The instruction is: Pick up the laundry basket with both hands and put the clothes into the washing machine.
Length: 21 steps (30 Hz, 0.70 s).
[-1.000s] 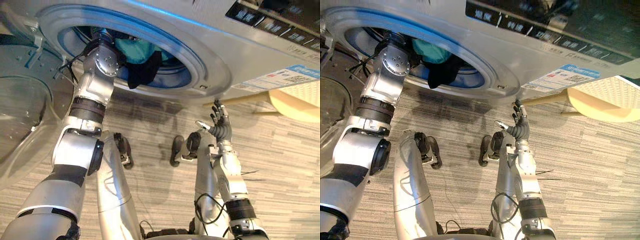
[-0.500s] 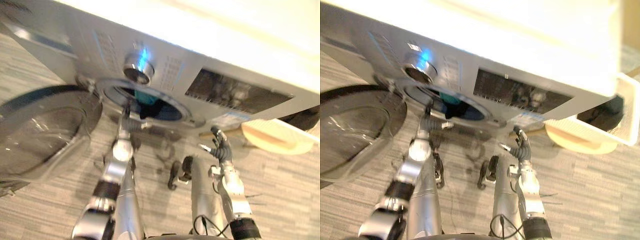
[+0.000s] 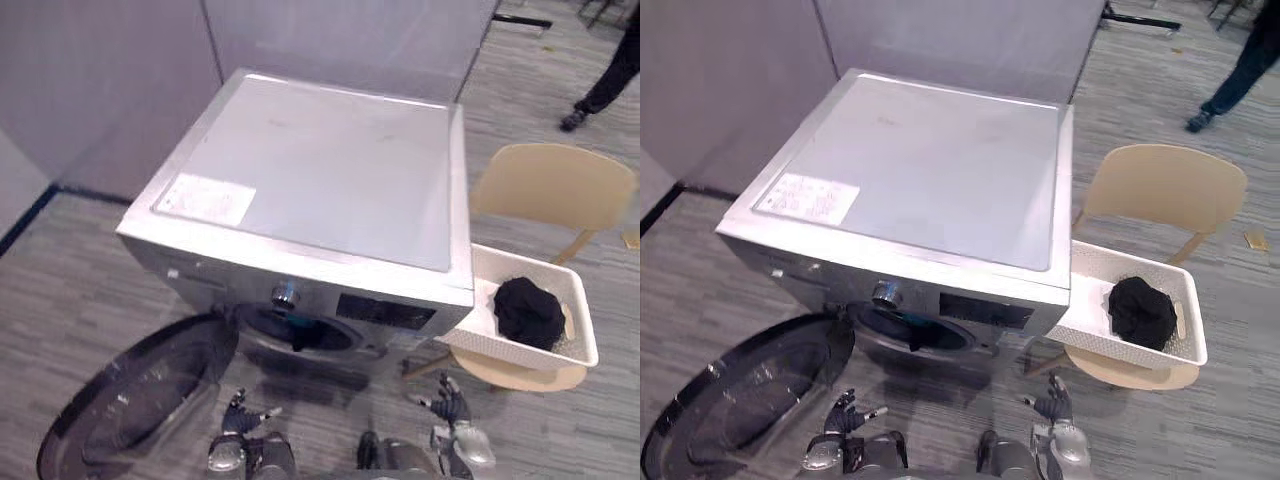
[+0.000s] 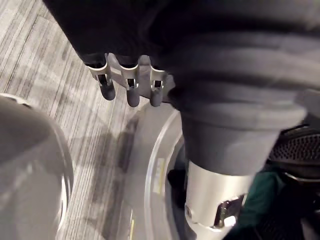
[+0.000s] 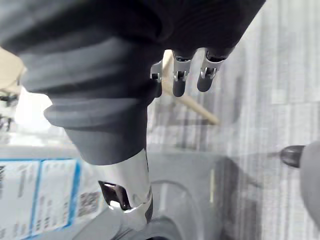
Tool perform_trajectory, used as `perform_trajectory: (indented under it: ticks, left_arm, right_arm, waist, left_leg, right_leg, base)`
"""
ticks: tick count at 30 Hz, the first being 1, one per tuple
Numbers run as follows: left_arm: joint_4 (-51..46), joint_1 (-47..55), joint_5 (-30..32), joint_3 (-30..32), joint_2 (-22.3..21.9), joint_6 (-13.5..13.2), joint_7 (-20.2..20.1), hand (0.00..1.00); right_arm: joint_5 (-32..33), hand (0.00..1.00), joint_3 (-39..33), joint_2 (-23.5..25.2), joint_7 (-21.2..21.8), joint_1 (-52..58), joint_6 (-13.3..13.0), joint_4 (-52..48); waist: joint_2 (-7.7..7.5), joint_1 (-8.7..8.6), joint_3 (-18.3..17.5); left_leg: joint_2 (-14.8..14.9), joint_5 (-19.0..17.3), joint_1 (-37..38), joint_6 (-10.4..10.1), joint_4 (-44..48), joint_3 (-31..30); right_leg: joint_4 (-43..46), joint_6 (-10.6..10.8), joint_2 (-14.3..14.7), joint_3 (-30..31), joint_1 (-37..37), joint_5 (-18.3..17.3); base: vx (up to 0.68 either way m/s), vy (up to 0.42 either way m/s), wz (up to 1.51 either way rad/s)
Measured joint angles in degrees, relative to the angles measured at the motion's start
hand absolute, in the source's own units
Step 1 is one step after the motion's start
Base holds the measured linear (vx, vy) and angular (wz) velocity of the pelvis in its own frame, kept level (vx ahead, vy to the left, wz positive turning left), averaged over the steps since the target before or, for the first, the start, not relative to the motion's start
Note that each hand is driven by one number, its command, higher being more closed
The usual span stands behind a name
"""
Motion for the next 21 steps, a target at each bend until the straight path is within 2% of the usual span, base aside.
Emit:
perform_trajectory:
  ticks: [3,6,7,8,9,10,11,12,13,15,16,17,18,19,20,21]
  left_arm:
    - [1.2,-2.6,0.0,-0.5,0.0,-0.6,0.0,0.00]
    - [2.4,-4.0,0.0,-1.5,0.8,-0.9,0.0,0.00]
    - [2.5,-4.9,0.1,-2.5,1.4,-0.9,0.0,0.00]
    - [2.6,-5.3,0.3,-2.6,1.5,-0.9,0.0,0.00]
    - [2.6,-6.2,0.6,-2.7,1.9,-0.9,0.0,0.00]
    - [2.8,-6.2,0.7,-2.6,2.0,-0.9,0.0,0.00]
    - [3.4,-6.3,0.9,-2.6,2.2,-0.8,-0.1,0.00]
    - [3.6,-7.0,1.3,-2.7,2.3,-0.6,-0.1,0.00]
    - [3.7,-6.7,1.8,-2.8,2.2,-0.5,-0.1,0.00]
    - [3.7,-6.3,2.1,-2.7,2.6,-0.4,-0.1,0.00]
    - [3.9,-6.4,2.1,-2.8,3.2,-0.5,-0.1,0.00]
    - [4.2,-6.4,2.2,-2.8,3.6,-0.5,-0.1,0.00]
    - [5.4,-7.0,2.3,-2.9,3.9,-0.5,-0.1,0.00]
    - [5.5,-6.9,2.6,-3.0,3.3,-0.1,-0.2,0.00]
    - [5.4,-6.8,2.6,-2.9,3.5,-0.1,-0.2,0.00]
    - [5.4,-5.7,2.6,-2.9,3.0,-0.1,-0.2,0.00]
  right_arm:
    - [2.2,0.00,-2.3,-0.9,-0.2,-1.0,-0.1,1.0]
    - [4.2,0.00,-4.0,-0.9,-1.1,-3.2,-0.2,1.8]
    - [4.8,0.00,-4.2,-1.0,-1.1,-4.8,-0.1,2.9]
    - [5.0,0.00,-4.1,-1.0,-1.2,-5.3,-0.1,3.1]
    - [5.5,0.00,-3.1,-0.9,-1.1,-6.5,0.0,3.2]
    - [5.5,0.00,-2.3,-0.7,-1.1,-7.1,-0.1,3.1]
    - [5.5,0.00,-2.1,-0.3,-1.1,-8.4,-0.1,2.8]
    - [5.5,0.00,-2.2,-0.3,-1.2,-8.6,0.2,3.0]
    - [5.5,0.00,-2.2,-0.7,-1.3,-8.6,0.2,3.2]
    - [5.5,0.00,-1.9,-0.6,-1.5,-8.8,0.2,3.2]
    - [5.5,0.00,-1.4,-0.5,-1.9,-8.6,0.2,3.2]
    - [5.5,0.00,-1.4,-0.4,-2.1,-8.2,0.2,3.4]
    - [5.5,0.00,-1.4,-0.6,-2.2,-7.7,0.2,3.5]
    - [5.5,0.00,-0.5,-0.7,-2.2,-6.9,0.3,3.5]
    - [5.5,0.00,-0.1,-0.7,-2.2,-6.6,0.4,3.5]
    - [5.5,0.00,1.2,-0.8,-2.2,-6.4,0.5,3.8]
  waist:
    - [0.26,-0.76,0.0]
    - [0.08,-1.36,0.1]
    - [-0.16,-1.38,0.8]
    - [-0.16,-1.36,1.1]
    - [-0.41,-1.20,1.6]
    - [-0.14,-1.34,1.8]
    - [0.66,-1.07,2.6]
    - [0.46,-1.13,3.0]
    - [1.07,-0.91,3.8]
    - [0.63,-0.97,3.5]
    - [-0.40,-1.14,3.2]
    - [-0.68,-1.22,3.3]
    - [0.32,-1.87,3.7]
    - [1.17,-2.64,3.8]
    - [1.26,-2.56,3.9]
    - [1.57,-2.15,4.2]
  left_leg:
    - [-1.3,1.2,4.2,0.1,-5.2,-0.4]
    - [-1.8,1.2,5.4,0.1,-7.0,4.7]
    - [-2.1,0.8,5.2,0.5,-6.3,7.3]
    - [-2.0,0.5,5.0,0.9,-5.7,8.3]
    - [-1.7,-0.3,4.6,2.0,-4.9,10.9]
    - [-0.1,-0.6,4.7,2.5,-5.0,13.0]
    - [1.3,-1.4,5.3,2.4,-6.0,16.3]
    - [1.9,-1.1,6.4,2.1,-6.3,20.6]
    - [3.1,-1.1,8.6,1.8,-6.3,26.1]
    - [4.2,-1.2,10.4,1.0,-6.2,31.5]
    - [4.4,-1.5,11.3,-0.5,-5.7,34.4]
    - [5.0,-1.9,11.6,-1.4,-4.5,35.8]
    - [7.6,-2.5,11.7,-2.3,-1.1,36.5]
    - [14.2,-3.4,9.8,-3.2,10.3,34.8]
    - [15.7,-3.3,9.0,-2.9,13.3,34.3]
    - [20.3,-4.2,6.1,0.2,26.8,29.9]
  right_leg:
    - [-5.1,0.8,0.2,4.8,1.6,3.9]
    - [-8.1,1.6,0.8,11.6,-0.6,7.9]
    - [-8.4,2.1,1.1,15.6,-2.7,10.0]
    - [-8.4,2.2,1.4,16.3,-3.6,11.2]
    - [-9.6,1.9,2.6,15.2,-6.0,15.9]
    - [-13.1,1.1,3.3,13.2,-5.8,19.8]
    - [-11.7,-2.4,2.6,3.6,-6.2,18.4]
    - [-2.1,-8.2,-0.5,-11.9,-7.5,9.5]
    - [4.5,-9.2,-4.4,-25.3,-5.5,2.9]
    - [7.3,-9.0,-7.8,-33.3,-3.2,-0.5]
    - [7.0,-6.5,-9.7,-34.6,-2.1,-2.2]
    - [6.5,-3.6,-9.1,-33.7,-2.1,-2.5]
    - [5.9,-4.4,-6.3,-31.0,-2.5,-2.9]
    - [4.9,-5.2,-2.0,-27.4,-2.0,-3.9]
    - [4.6,-5.5,-1.0,-26.4,-1.7,-3.9]
    - [3.4,-6.6,2.5,-22.4,-0.4,-4.0]
  base:
    - [0.02,0.053,-0.71]
    - [-0.07,0.086,-1.35]
    - [-0.13,0.068,-1.51]
    - [-0.19,0.071,-1.91]
    - [-0.16,0.033,-1.58]
    - [-0.21,-0.044,-1.82]
    - [-0.19,-0.091,-1.70]
    - [-0.22,-0.128,-2.23]
    - [-0.16,-0.084,-2.04]
    - [-0.08,-0.112,-1.77]
    - [-0.04,-0.170,-1.55]
    - [0.01,-0.262,-1.47]
    - [0.08,-0.361,-1.45]
    - [0.09,-0.306,-1.33]
    - [0.13,-0.348,-1.60]
    - [0.11,-0.206,-1.31]
